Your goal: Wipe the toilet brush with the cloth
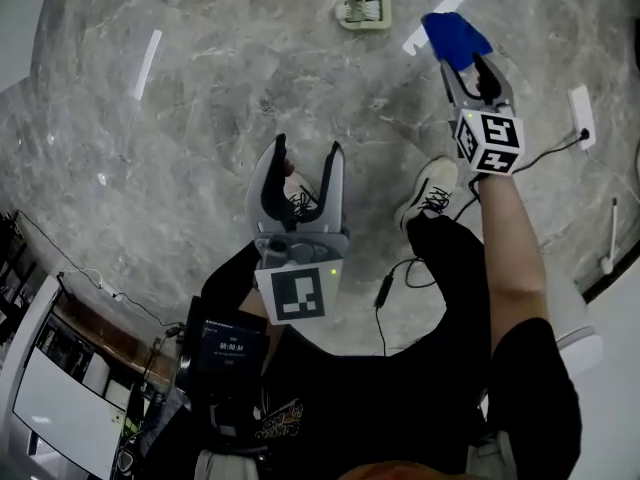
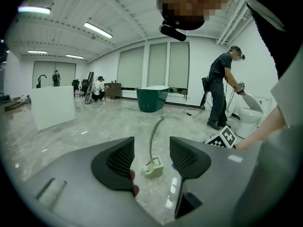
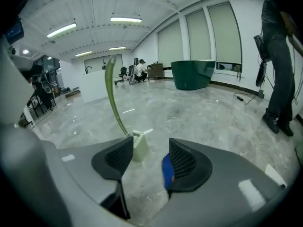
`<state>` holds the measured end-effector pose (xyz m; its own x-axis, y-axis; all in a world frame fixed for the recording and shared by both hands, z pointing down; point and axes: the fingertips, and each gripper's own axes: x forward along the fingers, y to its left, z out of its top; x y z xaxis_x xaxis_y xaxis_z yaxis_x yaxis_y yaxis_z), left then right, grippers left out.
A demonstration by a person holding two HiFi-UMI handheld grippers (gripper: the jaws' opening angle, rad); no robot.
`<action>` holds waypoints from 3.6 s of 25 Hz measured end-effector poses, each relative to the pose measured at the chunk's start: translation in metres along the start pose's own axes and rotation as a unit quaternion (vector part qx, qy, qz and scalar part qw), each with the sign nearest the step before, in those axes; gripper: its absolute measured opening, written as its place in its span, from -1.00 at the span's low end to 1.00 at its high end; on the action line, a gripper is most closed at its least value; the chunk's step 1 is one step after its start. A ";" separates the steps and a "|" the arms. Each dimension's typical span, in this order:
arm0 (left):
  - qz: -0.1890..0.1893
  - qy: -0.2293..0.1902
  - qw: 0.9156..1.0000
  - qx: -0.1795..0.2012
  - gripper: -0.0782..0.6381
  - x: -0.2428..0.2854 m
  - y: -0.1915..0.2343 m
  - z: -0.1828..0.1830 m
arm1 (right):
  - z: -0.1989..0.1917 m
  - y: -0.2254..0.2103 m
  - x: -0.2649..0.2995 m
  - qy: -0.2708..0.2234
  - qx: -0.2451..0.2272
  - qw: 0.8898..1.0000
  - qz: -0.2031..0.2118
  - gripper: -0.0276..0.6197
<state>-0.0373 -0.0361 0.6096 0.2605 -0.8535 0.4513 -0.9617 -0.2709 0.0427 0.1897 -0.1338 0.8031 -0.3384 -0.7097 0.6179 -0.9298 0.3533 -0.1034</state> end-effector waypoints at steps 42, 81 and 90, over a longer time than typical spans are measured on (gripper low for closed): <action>-0.023 -0.056 0.998 -0.034 -0.11 0.064 0.038 -0.003 | 0.019 0.044 0.220 0.072 -0.326 0.927 0.171 -0.60; -0.015 -0.061 0.998 -0.018 -0.13 0.087 0.025 0.004 | -0.122 0.137 0.154 0.213 -0.366 0.835 0.351 -0.60; -0.032 -0.058 0.998 -0.018 -0.13 0.088 0.014 0.006 | -0.132 0.058 0.148 0.254 -0.322 0.863 0.296 -0.60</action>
<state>-0.0277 -0.1179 0.6441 0.3280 -0.8814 0.3399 -0.9445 -0.3123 0.1016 0.1047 -0.1383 0.9914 -0.4672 0.0123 0.8841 -0.2869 0.9437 -0.1647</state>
